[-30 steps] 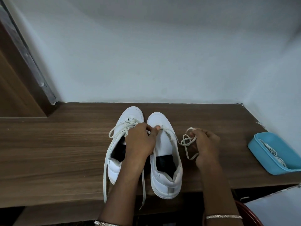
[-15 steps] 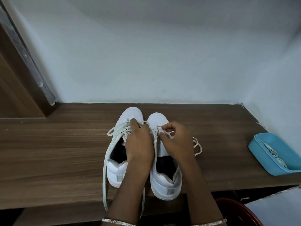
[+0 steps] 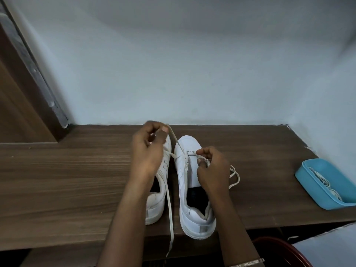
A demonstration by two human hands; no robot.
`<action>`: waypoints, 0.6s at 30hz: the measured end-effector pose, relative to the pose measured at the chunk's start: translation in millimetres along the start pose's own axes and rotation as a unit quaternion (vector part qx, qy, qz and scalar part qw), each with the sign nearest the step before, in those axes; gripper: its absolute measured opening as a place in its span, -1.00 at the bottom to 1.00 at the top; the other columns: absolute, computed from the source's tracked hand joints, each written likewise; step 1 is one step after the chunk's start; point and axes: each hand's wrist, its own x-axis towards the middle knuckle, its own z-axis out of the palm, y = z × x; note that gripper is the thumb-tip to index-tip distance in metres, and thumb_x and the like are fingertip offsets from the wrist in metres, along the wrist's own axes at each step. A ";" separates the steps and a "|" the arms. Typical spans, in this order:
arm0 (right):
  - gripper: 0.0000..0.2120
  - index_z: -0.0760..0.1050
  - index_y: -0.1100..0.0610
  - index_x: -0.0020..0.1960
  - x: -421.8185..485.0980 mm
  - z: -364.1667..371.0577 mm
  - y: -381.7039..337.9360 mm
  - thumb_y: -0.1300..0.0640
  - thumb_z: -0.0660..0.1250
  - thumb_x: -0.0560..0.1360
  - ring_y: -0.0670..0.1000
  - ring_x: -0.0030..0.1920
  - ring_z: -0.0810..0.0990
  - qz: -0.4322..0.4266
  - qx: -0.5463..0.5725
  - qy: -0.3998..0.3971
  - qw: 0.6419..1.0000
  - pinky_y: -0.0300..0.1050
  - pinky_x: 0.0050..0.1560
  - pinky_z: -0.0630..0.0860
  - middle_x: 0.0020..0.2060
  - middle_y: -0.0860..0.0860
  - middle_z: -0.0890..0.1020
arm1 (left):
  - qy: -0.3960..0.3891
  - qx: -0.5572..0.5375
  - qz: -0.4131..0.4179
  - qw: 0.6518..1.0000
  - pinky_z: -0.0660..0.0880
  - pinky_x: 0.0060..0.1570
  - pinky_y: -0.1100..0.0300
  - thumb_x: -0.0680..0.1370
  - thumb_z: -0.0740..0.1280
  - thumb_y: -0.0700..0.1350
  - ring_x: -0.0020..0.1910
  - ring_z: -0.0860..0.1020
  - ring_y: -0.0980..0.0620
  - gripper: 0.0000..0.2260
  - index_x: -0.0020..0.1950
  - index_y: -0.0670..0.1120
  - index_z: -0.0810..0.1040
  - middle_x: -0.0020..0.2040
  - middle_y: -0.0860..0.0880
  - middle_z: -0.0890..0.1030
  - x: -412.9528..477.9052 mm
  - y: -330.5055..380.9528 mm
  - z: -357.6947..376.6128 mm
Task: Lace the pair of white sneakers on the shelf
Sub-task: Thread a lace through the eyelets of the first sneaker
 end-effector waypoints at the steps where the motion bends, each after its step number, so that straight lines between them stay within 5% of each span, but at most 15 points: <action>1: -0.75 0.60 0.06 0.00 -0.5 0.3 0.0 0.38 0.35 0.47 -0.05 0.03 0.61 0.002 0.003 0.001 1.000 -0.13 0.05 0.52 -0.05 -0.07 0.66 | -0.010 -0.044 0.004 0.999 0.44 -0.21 0.17 0.61 0.32 -0.19 -0.06 0.61 0.08 -0.87 -0.12 -0.04 0.57 -0.01 0.06 0.71 -1.0 11.0 -3.8; 4: -0.75 0.60 0.06 0.00 -2.1 1.0 -1.0 0.38 0.35 0.47 -0.05 0.02 0.61 0.005 0.005 0.008 1.000 -0.09 0.06 0.53 -0.06 -0.08 0.66 | -0.042 -0.221 -0.008 0.974 0.54 0.03 0.08 0.64 0.25 -0.21 0.16 0.65 -0.06 -0.87 -0.09 -0.07 0.50 0.02 -0.07 0.71 -3.1 33.7 -14.5; 6: -0.75 0.60 0.06 0.00 -2.0 1.2 -1.4 0.38 0.35 0.47 -0.05 0.02 0.62 0.007 0.004 0.010 1.000 -0.08 0.07 0.54 -0.06 -0.09 0.66 | -0.060 -0.327 -0.042 0.942 0.59 0.09 0.05 0.65 0.21 -0.19 0.00 0.68 -0.10 -0.86 -0.09 -0.08 0.47 -0.13 -0.07 0.67 -1.8 35.2 -18.4; 8: -0.75 0.60 0.05 -0.01 -1.5 1.3 -1.6 0.37 0.35 0.46 -0.06 0.01 0.61 0.007 0.005 0.009 1.000 -0.08 0.07 0.54 -0.07 -0.10 0.66 | -0.068 -0.346 -0.075 0.933 0.60 -0.14 0.08 0.65 0.20 -0.17 -0.30 0.56 0.00 -0.84 -0.12 -0.09 0.46 -0.27 -0.04 0.53 -0.1 30.4 -18.2; 11: -0.76 0.60 0.05 -0.01 -0.8 1.2 -2.2 0.36 0.35 0.46 -0.07 0.00 0.61 0.010 0.007 0.006 1.000 -0.12 0.05 0.52 -0.08 -0.12 0.66 | -0.052 -0.134 -0.107 0.984 0.29 -0.41 0.16 0.64 0.25 -0.09 -0.49 0.30 0.07 -0.82 -0.17 -0.03 0.46 -0.39 0.01 0.43 1.3 9.6 -9.9; 13: -0.76 0.61 0.05 -0.02 -0.4 1.4 -1.9 0.35 0.35 0.46 -0.07 0.00 0.62 0.008 0.010 0.008 1.000 -0.11 0.04 0.52 -0.09 -0.12 0.66 | -0.053 0.091 -0.047 0.993 0.36 -0.34 0.14 0.60 0.32 0.03 -0.43 0.43 0.07 -0.91 -0.10 0.10 0.52 -0.39 0.07 0.51 -1.3 -7.9 -2.3; 14: -0.76 0.61 0.05 -0.03 -0.3 1.5 -1.6 0.35 0.35 0.45 -0.07 -0.01 0.62 0.007 0.010 0.009 1.000 -0.10 0.04 0.53 -0.09 -0.12 0.67 | -0.078 0.187 -0.006 0.979 0.44 -0.24 0.12 0.58 0.34 0.08 -0.33 0.52 0.09 -0.95 0.01 0.16 0.54 -0.30 0.09 0.57 -4.8 -16.0 2.5; 16: -0.76 0.61 0.05 -0.03 0.2 1.5 -1.5 0.35 0.35 0.44 -0.08 -0.01 0.62 0.007 0.013 0.007 1.000 -0.07 0.06 0.54 -0.09 -0.12 0.67 | -0.127 0.364 0.060 0.921 0.51 -0.03 0.08 0.58 0.32 0.09 -0.06 0.58 0.06 -0.73 0.28 0.14 0.52 -0.02 0.07 0.58 -11.9 -30.7 13.0; 18: -0.76 0.61 0.06 -0.02 0.5 1.1 -1.7 0.36 0.35 0.44 -0.09 0.00 0.62 0.009 0.018 0.001 1.000 -0.07 0.08 0.55 -0.09 -0.13 0.67 | -0.120 0.466 0.088 0.872 0.52 -0.06 0.04 0.61 0.26 0.03 0.06 0.59 -0.04 -0.73 0.29 0.06 0.55 0.13 0.01 0.53 -15.9 -40.3 23.3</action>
